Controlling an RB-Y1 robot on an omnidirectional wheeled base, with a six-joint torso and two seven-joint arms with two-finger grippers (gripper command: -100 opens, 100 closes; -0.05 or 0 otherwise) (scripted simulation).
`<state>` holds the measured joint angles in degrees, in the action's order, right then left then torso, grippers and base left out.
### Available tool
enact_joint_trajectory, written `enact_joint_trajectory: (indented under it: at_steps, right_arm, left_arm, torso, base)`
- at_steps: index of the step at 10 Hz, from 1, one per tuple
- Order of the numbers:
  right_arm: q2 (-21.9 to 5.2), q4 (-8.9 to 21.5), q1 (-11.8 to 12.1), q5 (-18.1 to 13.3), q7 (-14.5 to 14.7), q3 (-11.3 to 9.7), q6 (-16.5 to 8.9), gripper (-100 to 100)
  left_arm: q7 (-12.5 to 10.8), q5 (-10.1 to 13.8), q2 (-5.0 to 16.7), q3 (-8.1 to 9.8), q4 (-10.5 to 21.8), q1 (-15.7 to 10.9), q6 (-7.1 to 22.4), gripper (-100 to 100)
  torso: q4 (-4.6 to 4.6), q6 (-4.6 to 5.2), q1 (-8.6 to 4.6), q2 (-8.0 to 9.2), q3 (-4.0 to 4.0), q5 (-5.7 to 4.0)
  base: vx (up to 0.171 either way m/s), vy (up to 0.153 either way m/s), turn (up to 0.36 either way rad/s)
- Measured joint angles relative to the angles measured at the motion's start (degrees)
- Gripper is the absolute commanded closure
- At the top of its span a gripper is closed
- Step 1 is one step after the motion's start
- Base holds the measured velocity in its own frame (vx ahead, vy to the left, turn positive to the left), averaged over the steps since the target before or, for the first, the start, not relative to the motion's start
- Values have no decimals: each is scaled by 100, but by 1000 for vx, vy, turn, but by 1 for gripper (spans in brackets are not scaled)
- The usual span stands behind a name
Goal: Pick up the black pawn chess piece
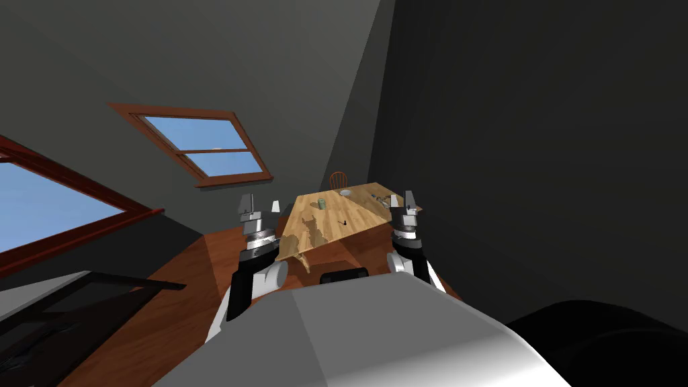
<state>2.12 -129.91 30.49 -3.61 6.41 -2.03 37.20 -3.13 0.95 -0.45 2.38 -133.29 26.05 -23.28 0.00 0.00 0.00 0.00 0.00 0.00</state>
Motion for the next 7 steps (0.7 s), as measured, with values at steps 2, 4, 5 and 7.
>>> enact_joint_trajectory:
  at_steps: [2,4,5,7]
  right_arm:
    - [-315,90,55,35,38,10,-66,-100]
    - [-674,218,181,81,126,-18,-205,-100]
    - [-851,314,294,115,186,-42,-264,-100]
    - [-1184,493,434,191,355,-100,-547,-100]
  left_arm:
    - [0,0,0,0,0,0,0,0]
    - [0,0,0,-1,0,-1,0,0]
    - [0,0,0,0,0,-1,0,0]
    - [0,0,0,0,0,-1,0,0]
  torso:
    - [0,-1,-2,3,1,-1]
    - [1,-3,-3,7,4,-1]
    - [2,-1,-4,10,6,-1]
    - [2,-2,-4,11,6,-1]
  base:
    - [-10,-1,167]
    - [-23,-2,289]
    - [-26,-1,284]
    - [-36,0,332]
